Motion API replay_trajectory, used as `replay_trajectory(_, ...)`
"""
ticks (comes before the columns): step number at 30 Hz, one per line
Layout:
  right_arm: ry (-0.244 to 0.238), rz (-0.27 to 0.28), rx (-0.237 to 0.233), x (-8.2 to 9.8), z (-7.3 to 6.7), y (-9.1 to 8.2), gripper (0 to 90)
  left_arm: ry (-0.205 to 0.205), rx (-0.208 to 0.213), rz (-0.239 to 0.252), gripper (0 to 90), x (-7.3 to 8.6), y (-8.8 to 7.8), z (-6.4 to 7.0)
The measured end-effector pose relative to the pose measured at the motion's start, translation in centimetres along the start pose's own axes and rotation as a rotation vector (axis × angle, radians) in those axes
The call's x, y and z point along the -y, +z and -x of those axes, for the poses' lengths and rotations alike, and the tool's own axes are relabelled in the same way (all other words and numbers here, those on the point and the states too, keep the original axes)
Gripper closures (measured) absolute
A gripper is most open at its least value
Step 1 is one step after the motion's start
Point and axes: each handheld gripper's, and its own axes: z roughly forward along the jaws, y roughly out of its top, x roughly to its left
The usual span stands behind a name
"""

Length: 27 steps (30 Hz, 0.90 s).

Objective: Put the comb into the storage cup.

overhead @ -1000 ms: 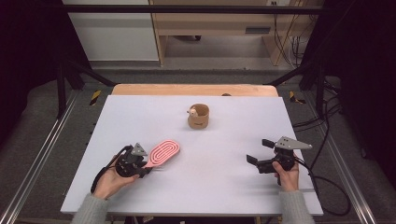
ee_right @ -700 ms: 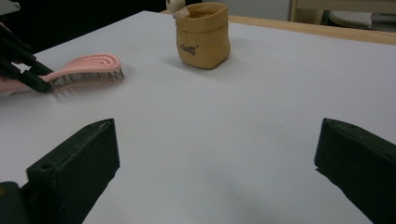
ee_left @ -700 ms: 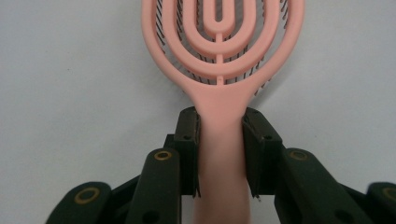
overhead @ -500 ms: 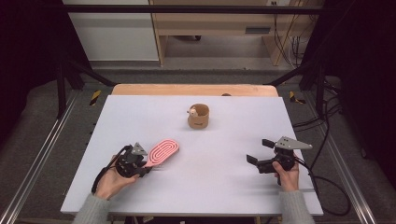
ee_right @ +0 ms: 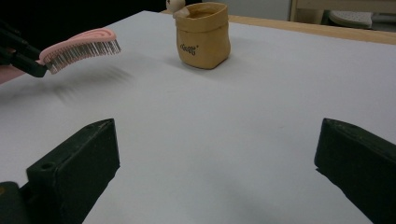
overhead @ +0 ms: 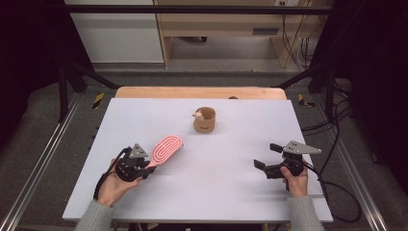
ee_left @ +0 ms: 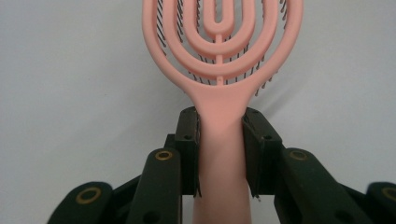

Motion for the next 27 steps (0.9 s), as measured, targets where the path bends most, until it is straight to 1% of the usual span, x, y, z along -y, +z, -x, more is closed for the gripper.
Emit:
replay_trajectory(6, 0.002, -0.001, -0.002, 0.0, 0.0, 0.0, 0.4, -0.010, -0.023, 0.032, 69.7, -0.1, -0.3, 0.2)
replay_trajectory(14, 0.005, -0.001, -0.003, 0.0, 0.0, 0.0, 0.3, -0.021, -0.064, 0.106, 69.7, -0.3, -0.8, 0.8)
replay_trajectory(16, 0.006, -0.002, -0.003, 0.0, 0.0, 0.1, 0.4, -0.026, -0.073, 0.118, 69.7, -0.4, -0.9, 0.9)
replay_trajectory(17, 0.006, -0.001, -0.003, 0.0, 0.0, 0.1, 0.3, -0.026, -0.086, 0.126, 69.7, -0.4, -1.0, 1.0)
replay_trajectory(18, 0.008, 0.000, -0.003, 0.0, 0.0, 0.1, 0.4, -0.035, -0.084, 0.135, 69.7, -0.4, -1.0, 1.0)
replay_trajectory(20, 0.009, 0.001, -0.004, 0.0, 0.0, 0.0, 0.3, -0.036, -0.101, 0.147, 69.7, -0.4, -1.1, 1.1)
replay_trajectory(21, 0.008, 0.002, -0.005, 0.0, 0.0, 0.0, 0.3, -0.042, -0.098, 0.152, 69.7, -0.4, -1.2, 1.1)
replay_trajectory(27, 0.008, 0.008, -0.003, -0.1, -0.1, 0.1, 0.3, -0.073, -0.128, 0.198, 69.6, -0.4, -1.6, 1.2)
